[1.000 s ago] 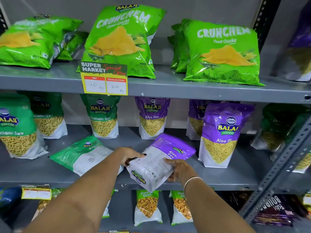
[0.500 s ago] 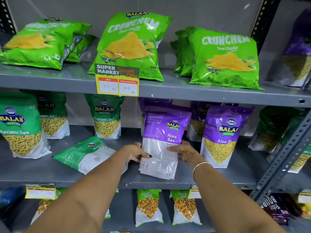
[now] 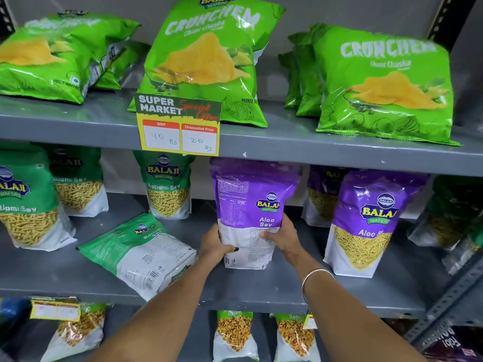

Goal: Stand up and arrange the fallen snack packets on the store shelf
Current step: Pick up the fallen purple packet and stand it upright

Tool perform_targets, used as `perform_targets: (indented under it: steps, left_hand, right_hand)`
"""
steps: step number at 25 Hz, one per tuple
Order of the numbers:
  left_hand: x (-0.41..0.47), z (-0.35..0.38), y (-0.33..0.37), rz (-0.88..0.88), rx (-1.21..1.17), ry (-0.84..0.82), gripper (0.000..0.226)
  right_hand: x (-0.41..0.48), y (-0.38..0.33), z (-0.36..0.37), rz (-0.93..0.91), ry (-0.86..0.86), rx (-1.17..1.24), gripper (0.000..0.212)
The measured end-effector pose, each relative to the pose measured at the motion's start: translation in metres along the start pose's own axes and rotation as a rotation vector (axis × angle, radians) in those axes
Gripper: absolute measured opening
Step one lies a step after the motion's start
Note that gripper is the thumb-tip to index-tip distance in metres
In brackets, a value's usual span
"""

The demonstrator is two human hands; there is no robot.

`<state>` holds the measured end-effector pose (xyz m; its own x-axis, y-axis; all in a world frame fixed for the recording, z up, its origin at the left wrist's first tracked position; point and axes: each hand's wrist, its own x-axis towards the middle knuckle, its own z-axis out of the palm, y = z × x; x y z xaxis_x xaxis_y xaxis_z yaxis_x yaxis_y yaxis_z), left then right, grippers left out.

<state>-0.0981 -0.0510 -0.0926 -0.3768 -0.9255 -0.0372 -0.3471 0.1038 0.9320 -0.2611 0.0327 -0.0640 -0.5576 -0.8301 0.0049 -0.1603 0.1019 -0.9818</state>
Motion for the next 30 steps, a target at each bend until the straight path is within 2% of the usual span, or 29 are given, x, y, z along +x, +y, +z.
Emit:
perform_targets:
  steps: [4, 7, 9, 10, 12, 13, 14, 17, 19, 20, 22, 24, 26, 29, 30]
  left_hand:
    - [0.007, -0.008, 0.003, -0.063, 0.071, -0.158, 0.069]
    - [0.014, -0.022, 0.015, -0.168, 0.107, -0.306, 0.051]
    - [0.014, -0.030, 0.021, -0.239, 0.111, -0.404, 0.034]
    - [0.016, -0.033, 0.022, -0.250, 0.124, -0.444, 0.035]
    - [0.018, -0.035, 0.022, -0.249, 0.166, -0.510, 0.047]
    - [0.017, -0.035, 0.023, -0.233, 0.189, -0.516, 0.055]
    - [0.018, -0.032, 0.023, -0.192, 0.210, -0.498, 0.064]
    - [0.016, -0.020, 0.029, -0.070, 0.228, -0.411, 0.083]
    - [0.011, -0.013, 0.035, -0.046, 0.204, -0.384, 0.087]
    - [0.011, -0.011, 0.036, -0.044, 0.202, -0.375, 0.088]
    - [0.010, -0.012, 0.038, -0.054, 0.191, -0.396, 0.086]
    - [0.011, -0.017, 0.041, -0.102, 0.208, -0.430, 0.085]
    - [0.015, -0.023, 0.040, -0.124, 0.235, -0.430, 0.085]
    - [0.019, -0.026, 0.032, -0.137, 0.324, -0.330, 0.083]
    - [0.020, -0.026, 0.031, -0.157, 0.295, -0.296, 0.075]
  right_hand:
    - [-0.001, 0.003, 0.000, 0.106, 0.059, -0.087, 0.064]
    - [-0.004, 0.002, 0.001, 0.366, 0.079, -0.079, 0.067]
    - [-0.003, 0.001, 0.004, 0.431, 0.045, -0.004, 0.059]
    - [-0.001, 0.002, 0.003, 0.419, 0.045, -0.009, 0.052]
    - [0.006, 0.004, 0.002, 0.362, 0.019, -0.041, 0.026]
    - [0.007, 0.005, 0.001, 0.341, -0.053, -0.058, 0.017]
    - [0.006, 0.006, -0.001, 0.312, -0.158, -0.076, 0.020]
    - [0.002, 0.005, -0.007, 0.253, -0.471, -0.232, 0.069]
    - [-0.004, 0.002, -0.001, 0.214, -0.596, -0.233, 0.074]
    - [-0.006, 0.002, 0.003, 0.173, -0.597, -0.232, 0.075]
    - [-0.005, 0.006, 0.007, 0.132, -0.465, -0.250, 0.089]
    - [-0.007, 0.006, 0.003, 0.148, -0.355, -0.246, 0.078]
    - [-0.005, 0.009, -0.005, 0.152, -0.360, -0.249, 0.066]
    - [-0.007, 0.005, -0.015, 0.123, -0.337, -0.259, 0.057]
    - [-0.007, 0.005, -0.017, 0.117, -0.301, -0.252, 0.052]
